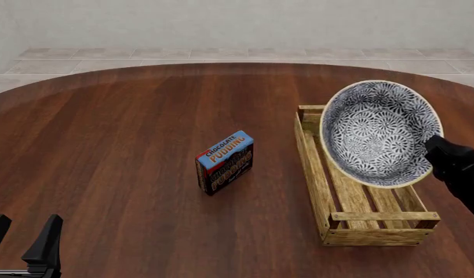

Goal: Pick up the bowl on the left and put it in the tray.

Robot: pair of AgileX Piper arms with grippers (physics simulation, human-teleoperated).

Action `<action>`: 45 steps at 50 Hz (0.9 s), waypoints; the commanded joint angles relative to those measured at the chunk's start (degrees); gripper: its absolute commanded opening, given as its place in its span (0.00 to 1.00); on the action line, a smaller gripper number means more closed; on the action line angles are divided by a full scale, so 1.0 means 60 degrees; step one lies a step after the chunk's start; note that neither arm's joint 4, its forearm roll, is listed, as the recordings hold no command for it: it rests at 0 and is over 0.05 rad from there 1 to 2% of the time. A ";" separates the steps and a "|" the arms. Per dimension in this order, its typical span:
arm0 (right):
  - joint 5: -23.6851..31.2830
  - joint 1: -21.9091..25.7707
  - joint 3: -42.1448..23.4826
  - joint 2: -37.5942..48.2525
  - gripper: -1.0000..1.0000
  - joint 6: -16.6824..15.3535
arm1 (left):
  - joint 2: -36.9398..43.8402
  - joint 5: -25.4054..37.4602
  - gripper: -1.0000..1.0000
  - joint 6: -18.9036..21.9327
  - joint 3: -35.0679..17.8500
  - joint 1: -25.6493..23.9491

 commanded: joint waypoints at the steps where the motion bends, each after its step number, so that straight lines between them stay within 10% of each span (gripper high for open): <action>1: -0.0148 -0.0216 0.0023 0.0068 0.00 0.0048 | 0.0000 0.0000 1.00 0.0000 0.0000 0.0000; 45: -0.1096 -0.0710 0.0570 0.1137 0.00 0.0624 | 0.0000 0.0000 1.00 0.0000 0.0000 0.0000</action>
